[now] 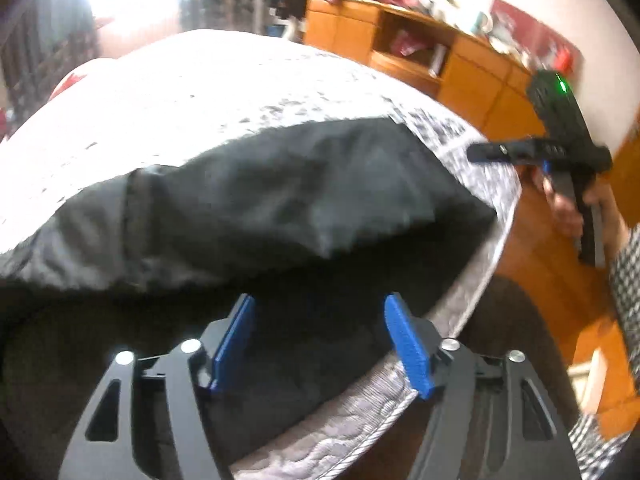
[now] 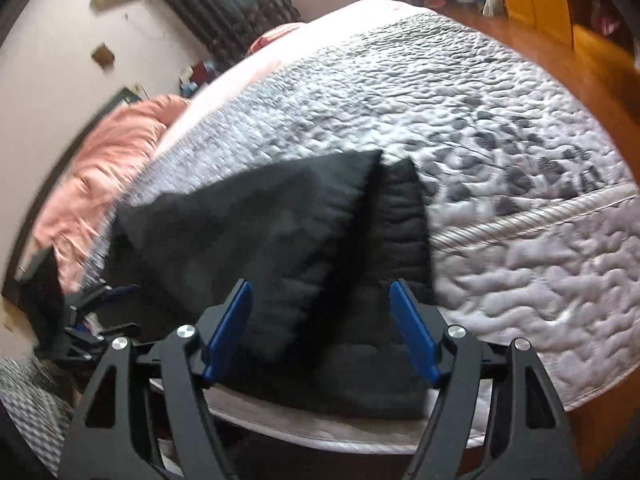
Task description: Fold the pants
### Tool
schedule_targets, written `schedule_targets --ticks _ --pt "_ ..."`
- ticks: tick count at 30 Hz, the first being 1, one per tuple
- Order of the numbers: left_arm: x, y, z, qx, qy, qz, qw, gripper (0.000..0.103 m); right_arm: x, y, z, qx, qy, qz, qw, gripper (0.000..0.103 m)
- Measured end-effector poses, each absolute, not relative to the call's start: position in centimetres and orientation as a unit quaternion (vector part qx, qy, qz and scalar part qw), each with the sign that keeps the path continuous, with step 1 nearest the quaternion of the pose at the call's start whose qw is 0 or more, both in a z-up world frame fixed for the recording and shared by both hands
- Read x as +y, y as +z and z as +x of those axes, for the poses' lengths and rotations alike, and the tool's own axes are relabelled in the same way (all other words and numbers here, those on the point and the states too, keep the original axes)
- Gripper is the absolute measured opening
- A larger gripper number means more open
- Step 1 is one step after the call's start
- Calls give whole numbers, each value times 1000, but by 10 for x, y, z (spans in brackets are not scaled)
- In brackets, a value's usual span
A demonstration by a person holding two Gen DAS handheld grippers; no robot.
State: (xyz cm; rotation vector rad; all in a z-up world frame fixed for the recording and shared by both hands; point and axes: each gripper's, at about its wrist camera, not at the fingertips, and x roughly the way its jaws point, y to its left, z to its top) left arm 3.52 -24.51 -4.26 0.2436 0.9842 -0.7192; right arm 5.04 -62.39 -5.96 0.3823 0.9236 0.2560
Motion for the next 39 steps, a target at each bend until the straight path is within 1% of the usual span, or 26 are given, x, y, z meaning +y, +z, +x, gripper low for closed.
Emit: schedule_targets --ticks 1,2,4,7,10,12,14,16,17,22,26,27,29,30,31,33,36,39 --pt "-240 -39 42 468 -330 98 814 70 -623 -59 57 446 123 197 864 78" --pt "-234 -37 47 474 -321 85 816 71 -623 -61 63 450 125 214 858 79" --pt "-215 -35 60 486 -292 49 822 74 -623 -68 74 460 127 240 845 79" --pt "-185 -40 77 515 -243 -13 822 79 -614 -85 91 496 126 258 819 80" --pt "-149 -49 95 541 -184 -81 817 80 -597 -101 98 525 133 254 801 79" --pt "-121 -55 109 554 -142 -137 809 80 -589 -104 96 528 138 251 799 58" --pt "-104 -61 118 556 -128 -187 800 80 -583 -106 97 535 138 250 795 25" --pt "-93 -66 128 564 -123 -229 784 80 -583 -106 99 537 142 261 790 19" --pt "-93 -69 131 567 -125 -239 778 80 -583 -105 99 537 139 259 790 18" --pt "-102 -65 145 572 -146 -222 776 80 -572 -97 101 548 126 214 799 17" --pt "-100 -65 164 577 -120 -202 782 82 -563 -94 100 551 120 190 804 17" --pt "-98 -68 169 578 -109 -208 781 80 -563 -94 100 551 120 190 804 17" --pt "-88 -70 171 577 -99 -220 781 31 -565 -95 99 551 118 196 802 17" --pt "-86 -70 173 578 -101 -215 781 15 -567 -94 98 551 118 198 802 17" --pt "-86 -69 172 574 -103 -213 784 11 -567 -93 98 550 119 199 803 17" --pt "-83 -63 164 556 -101 -220 795 6 -569 -91 98 551 120 201 801 17" --pt "-82 -44 142 509 -89 -227 826 4 -577 -79 100 541 120 202 808 16" --pt "-96 -14 88 426 -85 -181 882 4 -583 -61 99 524 119 197 820 15"
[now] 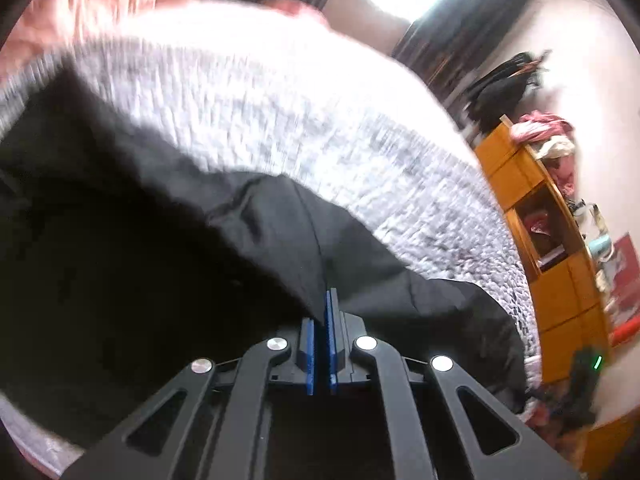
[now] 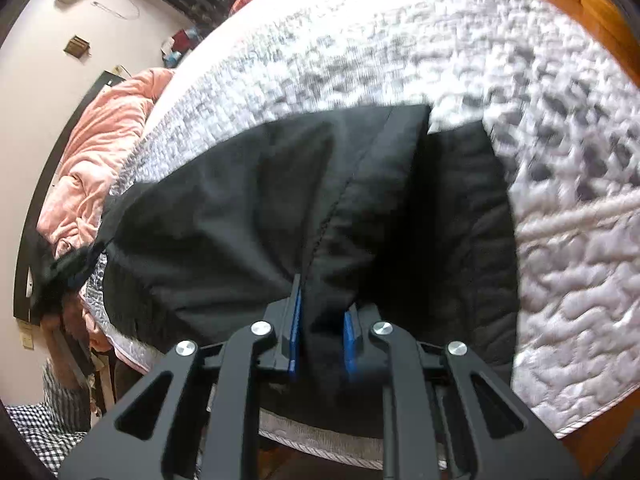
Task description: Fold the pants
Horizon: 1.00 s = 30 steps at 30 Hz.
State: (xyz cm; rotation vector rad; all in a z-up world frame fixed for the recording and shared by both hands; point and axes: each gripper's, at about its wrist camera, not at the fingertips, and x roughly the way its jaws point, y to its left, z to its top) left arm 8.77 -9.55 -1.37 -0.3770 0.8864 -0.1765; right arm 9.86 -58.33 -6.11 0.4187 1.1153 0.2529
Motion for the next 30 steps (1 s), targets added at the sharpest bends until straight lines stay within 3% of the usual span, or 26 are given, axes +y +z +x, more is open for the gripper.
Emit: schedule_targets --ticks 7,13,22,28,29,30 --pt "-126 -47 -1 411 -93 -110 900 8 -604 -59 87 538 82 174 821 15" --pt "-144 -99 -13 468 -100 -80 874 9 -613 -92 79 582 34 163 796 15" --pt "-141 -104 -14 497 -126 -87 854 12 -603 -85 71 601 8 110 791 17" --pt "-134 -102 -4 509 -140 -97 844 13 -601 -80 69 597 -16 85 797 36" --pt "-135 -99 0 513 -144 -95 841 13 -601 -74 68 592 -32 74 802 47" --pt "-133 -97 0 517 -150 -93 838 13 -601 -69 66 587 -47 65 805 49"
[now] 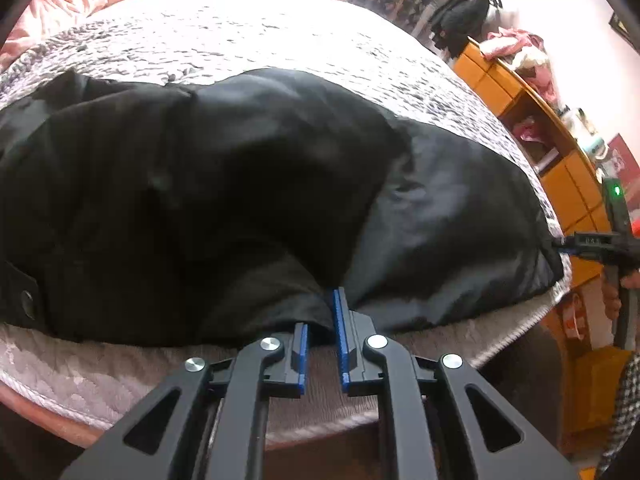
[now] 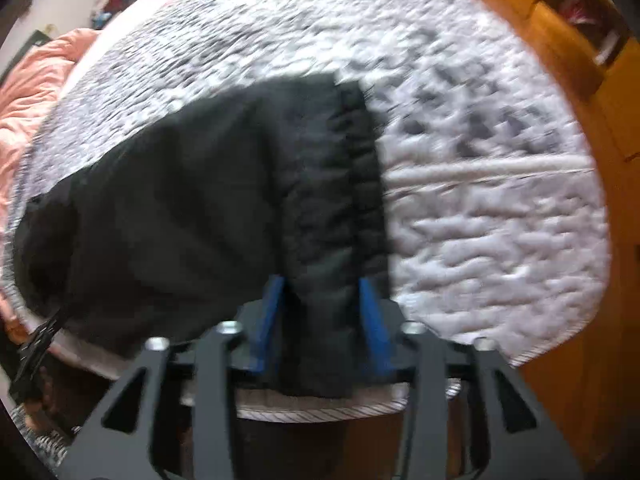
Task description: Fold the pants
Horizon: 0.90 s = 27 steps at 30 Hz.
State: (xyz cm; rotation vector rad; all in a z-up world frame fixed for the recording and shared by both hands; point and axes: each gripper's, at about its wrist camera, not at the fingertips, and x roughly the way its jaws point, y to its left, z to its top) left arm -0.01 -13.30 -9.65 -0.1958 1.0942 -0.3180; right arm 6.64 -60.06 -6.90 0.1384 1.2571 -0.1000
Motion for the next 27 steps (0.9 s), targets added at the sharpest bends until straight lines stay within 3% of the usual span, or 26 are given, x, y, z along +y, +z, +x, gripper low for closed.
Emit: schedule_targets --ticks 5,7,9,13,15,18,23,27 --pt "-120 -73 -8 531 -200 -95 818 21 -564 -24 60 532 -17 28 846 49" --pt "-115 -66 -12 531 -211 -99 815 44 -529 -26 62 536 38 10 843 49" --pt "-109 -60 -16 520 -201 -104 824 54 -494 -40 69 549 78 -13 832 45" --pt "-87 -45 -18 494 -174 -118 843 55 -465 -85 85 591 71 -50 802 45" --pt "-71 -42 -13 478 -143 -122 858 62 -477 -101 92 604 30 -44 795 45" --pt "-43 -52 4 468 -85 -125 871 69 -494 -101 95 609 36 13 792 45" --pt "-21 -87 33 521 -63 -142 839 68 -472 -71 95 583 30 -48 811 48" --pt "-13 -71 34 501 -73 -169 846 69 -415 -39 106 539 144 -61 828 67"
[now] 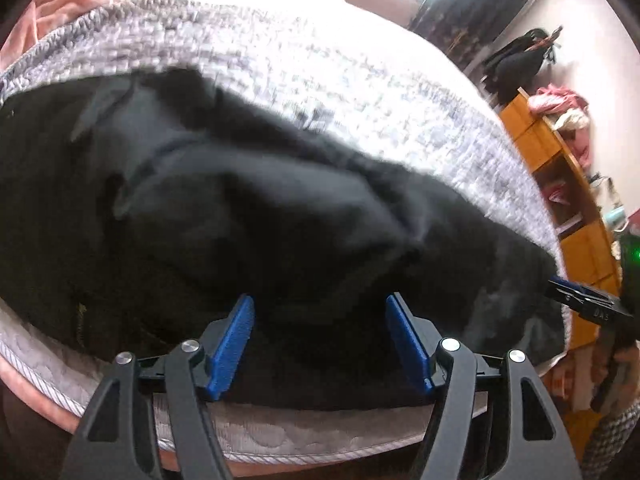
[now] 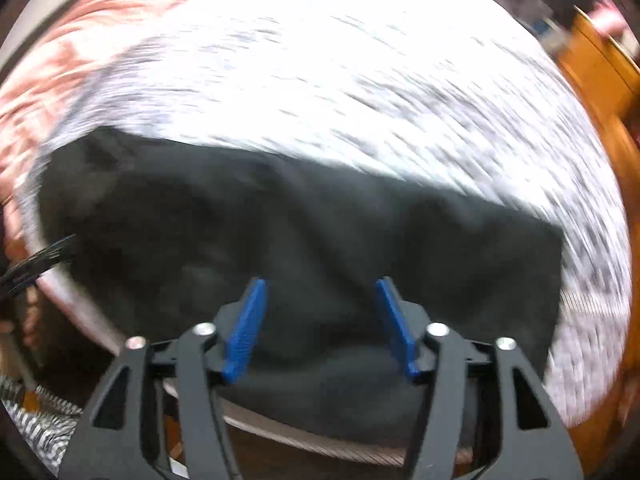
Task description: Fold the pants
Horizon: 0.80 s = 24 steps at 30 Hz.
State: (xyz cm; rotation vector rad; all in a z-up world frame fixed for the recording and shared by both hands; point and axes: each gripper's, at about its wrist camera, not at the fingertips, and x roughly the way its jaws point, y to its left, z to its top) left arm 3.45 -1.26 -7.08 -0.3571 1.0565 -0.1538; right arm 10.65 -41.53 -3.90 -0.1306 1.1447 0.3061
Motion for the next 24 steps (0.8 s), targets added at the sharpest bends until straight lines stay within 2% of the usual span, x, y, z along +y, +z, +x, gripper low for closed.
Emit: schedule_targets --ticks 1,5,8,13,15,16,17,21,24 --pt "-15 -63 36 493 -75 -159 852 69 -400 -36 112 532 170 -71 827 73" --pt "-13 -54 46 501 -61 -119 855 69 -327 -43 140 516 253 -144 806 73" --pt "0 -60 52 515 -47 -135 845 69 -291 -60 157 518 273 -194 787 75" --pt "14 -77 62 537 -43 -133 832 69 -275 -86 167 548 284 -191 763 74" --pt "16 -87 68 548 -45 -141 823 69 -273 -96 170 559 273 -193 759 41" --pt "17 -89 70 551 -45 -144 821 69 -275 -100 172 559 261 -198 762 3" --pt "17 -92 73 552 -44 -146 819 69 -279 -102 174 563 256 -189 763 0" --pt "17 -86 79 531 -36 -141 835 69 -295 -90 177 541 234 -150 794 0" --pt "15 -95 86 532 -30 -123 837 72 -313 -95 187 556 213 -109 796 0"
